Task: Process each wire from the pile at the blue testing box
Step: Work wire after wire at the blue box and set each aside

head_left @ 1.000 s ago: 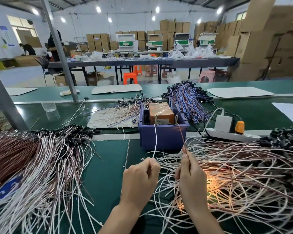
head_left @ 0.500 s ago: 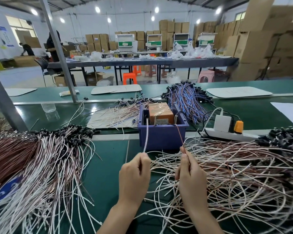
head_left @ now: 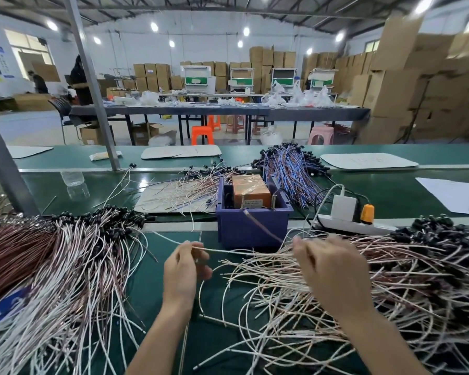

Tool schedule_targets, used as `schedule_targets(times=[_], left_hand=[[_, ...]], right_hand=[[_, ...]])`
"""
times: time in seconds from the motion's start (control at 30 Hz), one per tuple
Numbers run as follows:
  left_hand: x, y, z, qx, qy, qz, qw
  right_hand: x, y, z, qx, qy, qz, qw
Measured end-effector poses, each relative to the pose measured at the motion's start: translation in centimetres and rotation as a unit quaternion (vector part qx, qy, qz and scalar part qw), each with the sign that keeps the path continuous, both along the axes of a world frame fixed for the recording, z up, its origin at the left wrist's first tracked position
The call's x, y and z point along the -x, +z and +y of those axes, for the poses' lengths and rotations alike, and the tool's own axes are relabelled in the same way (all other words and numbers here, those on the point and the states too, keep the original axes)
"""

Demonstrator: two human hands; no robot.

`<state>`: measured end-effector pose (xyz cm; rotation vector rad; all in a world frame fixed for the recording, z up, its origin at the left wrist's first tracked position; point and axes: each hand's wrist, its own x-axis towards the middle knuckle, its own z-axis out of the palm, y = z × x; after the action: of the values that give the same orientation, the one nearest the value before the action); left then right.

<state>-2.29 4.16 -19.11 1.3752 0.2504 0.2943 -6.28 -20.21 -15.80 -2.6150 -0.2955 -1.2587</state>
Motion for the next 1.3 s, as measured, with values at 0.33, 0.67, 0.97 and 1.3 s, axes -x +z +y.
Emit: schedule_targets(times=[0.33, 0.67, 0.97, 1.3], left_hand=[[0.5, -0.4, -0.8, -0.114, -0.063, 0.015, 0.991], [-2.6, 3.2, 7.9, -0.591, 0.063, 0.167, 0.787], [-5.6, 5.3, 12.4, -0.705, 0.039, 0.311, 0.636], [-5.1, 4.3, 14.8, -0.601, 0.122, 0.277, 0.740]], right_hand=[[-1.6, 1.7, -8.7, 0.030, -0.165, 0.179, 0.969], [1.3, -4.9, 3.2, -0.038, -0.002, 0.051, 0.998], [1.8, -6.6, 4.1, -0.041, 0.023, 0.062, 0.997], [2.1, -6.4, 4.0, -0.053, 0.046, 0.058, 0.996]])
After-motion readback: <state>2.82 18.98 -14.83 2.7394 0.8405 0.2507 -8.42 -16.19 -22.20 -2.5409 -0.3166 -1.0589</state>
